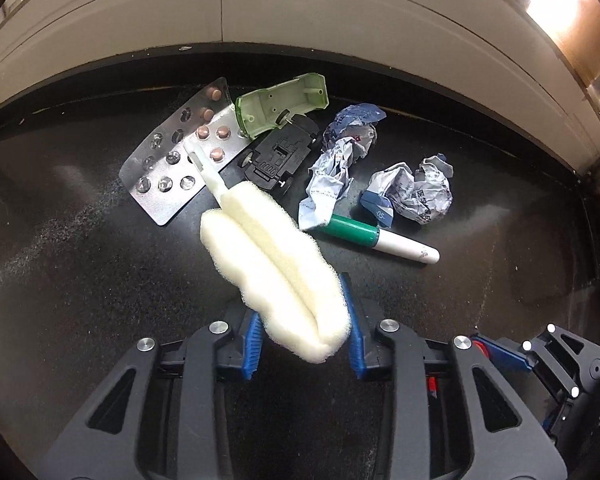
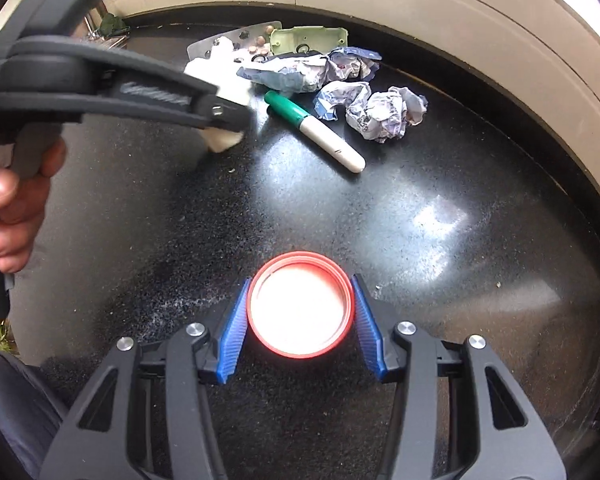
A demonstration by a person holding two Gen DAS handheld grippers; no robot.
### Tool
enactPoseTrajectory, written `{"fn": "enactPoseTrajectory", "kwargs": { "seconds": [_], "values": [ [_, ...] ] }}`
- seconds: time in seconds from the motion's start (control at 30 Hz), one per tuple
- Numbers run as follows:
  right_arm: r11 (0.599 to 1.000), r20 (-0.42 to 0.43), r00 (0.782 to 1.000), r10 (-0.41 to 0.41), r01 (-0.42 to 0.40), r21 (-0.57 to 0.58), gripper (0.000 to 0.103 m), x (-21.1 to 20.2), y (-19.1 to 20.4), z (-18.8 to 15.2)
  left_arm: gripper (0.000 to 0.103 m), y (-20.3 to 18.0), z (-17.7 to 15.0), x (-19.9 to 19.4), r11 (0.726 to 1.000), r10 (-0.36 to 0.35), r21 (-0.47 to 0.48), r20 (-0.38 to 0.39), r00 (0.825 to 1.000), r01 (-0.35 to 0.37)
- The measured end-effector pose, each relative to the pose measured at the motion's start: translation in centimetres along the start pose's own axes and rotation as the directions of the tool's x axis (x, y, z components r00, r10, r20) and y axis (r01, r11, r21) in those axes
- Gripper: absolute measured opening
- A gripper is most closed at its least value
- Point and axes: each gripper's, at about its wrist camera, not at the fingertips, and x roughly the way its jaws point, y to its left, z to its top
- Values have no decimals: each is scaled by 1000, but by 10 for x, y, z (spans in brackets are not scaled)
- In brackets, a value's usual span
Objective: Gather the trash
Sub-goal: 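Grasp the white foam brush with the left tool while the right tool grasps the red cap, then carry the foam brush and red cap to the bin and release both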
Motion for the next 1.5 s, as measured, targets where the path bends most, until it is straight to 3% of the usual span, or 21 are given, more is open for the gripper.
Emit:
{"fn": "enactPoseTrajectory", "kwargs": {
  "seconds": [0.3,0.53,0.9,1.1,1.3,1.5],
  "values": [
    [999,80,997,-20,17,37,49,-58,7,-14,33,3,-43,-64,999,24,45,31,999,-25],
    [997,139,990,-32,21,78,49,-101,17,-39,33,-6,-87,-88,995,42,92,48,998,-46],
    [996,184,982,-42,27,84,49,-132,35,-57,33,-8,-126,-118,994,46,98,75,996,-53],
    [999,202,979,-27,18,48,49,-140,50,-47,33,3,-143,-138,995,71,68,112,991,-79],
    [997,221,974,46,-32,-70,49,-142,101,-17,33,45,-171,-163,990,144,-27,154,978,-142],
    [959,200,964,175,-120,-258,49,-133,187,20,33,111,-214,-198,955,268,-175,165,949,-239]
  ]
}}
